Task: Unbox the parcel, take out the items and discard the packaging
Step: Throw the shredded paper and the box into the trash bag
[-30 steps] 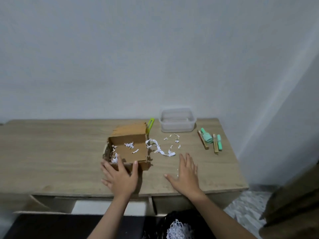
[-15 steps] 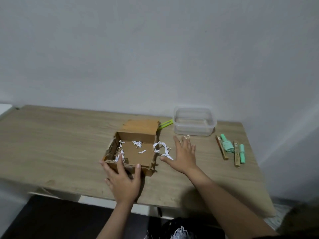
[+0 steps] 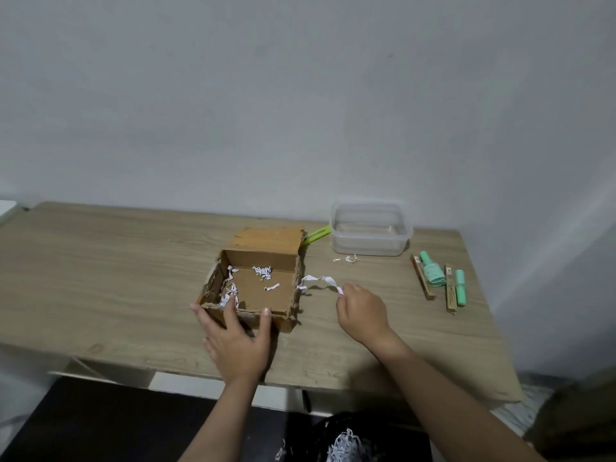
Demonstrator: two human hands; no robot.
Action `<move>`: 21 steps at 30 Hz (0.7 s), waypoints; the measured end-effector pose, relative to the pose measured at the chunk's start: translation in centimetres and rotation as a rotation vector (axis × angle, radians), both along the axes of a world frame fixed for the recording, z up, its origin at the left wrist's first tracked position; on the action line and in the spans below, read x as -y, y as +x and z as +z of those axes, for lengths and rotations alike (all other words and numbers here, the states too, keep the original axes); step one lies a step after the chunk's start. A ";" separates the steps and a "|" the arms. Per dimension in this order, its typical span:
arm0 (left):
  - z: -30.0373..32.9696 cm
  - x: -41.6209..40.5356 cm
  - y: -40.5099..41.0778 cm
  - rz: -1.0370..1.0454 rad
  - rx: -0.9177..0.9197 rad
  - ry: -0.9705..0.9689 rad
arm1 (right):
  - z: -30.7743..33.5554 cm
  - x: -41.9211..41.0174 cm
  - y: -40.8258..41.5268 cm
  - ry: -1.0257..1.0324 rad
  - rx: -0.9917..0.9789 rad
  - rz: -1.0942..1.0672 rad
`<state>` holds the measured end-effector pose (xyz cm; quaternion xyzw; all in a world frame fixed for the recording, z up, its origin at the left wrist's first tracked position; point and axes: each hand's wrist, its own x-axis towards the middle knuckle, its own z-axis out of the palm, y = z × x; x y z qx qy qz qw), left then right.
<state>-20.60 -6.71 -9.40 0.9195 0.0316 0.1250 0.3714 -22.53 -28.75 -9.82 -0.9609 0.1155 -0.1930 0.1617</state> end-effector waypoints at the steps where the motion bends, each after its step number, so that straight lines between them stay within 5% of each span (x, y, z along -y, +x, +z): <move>1: 0.0 0.0 0.0 0.000 -0.001 0.002 | 0.0 0.1 -0.4 -0.012 -0.019 -0.025; 12: 0.0 0.1 -0.1 0.000 -0.005 -0.017 | 0.6 3.4 -3.9 0.074 -0.133 -0.038; 21: 0.0 0.1 -0.2 -0.002 -0.001 -0.026 | 0.9 4.2 -4.9 0.552 0.190 -0.202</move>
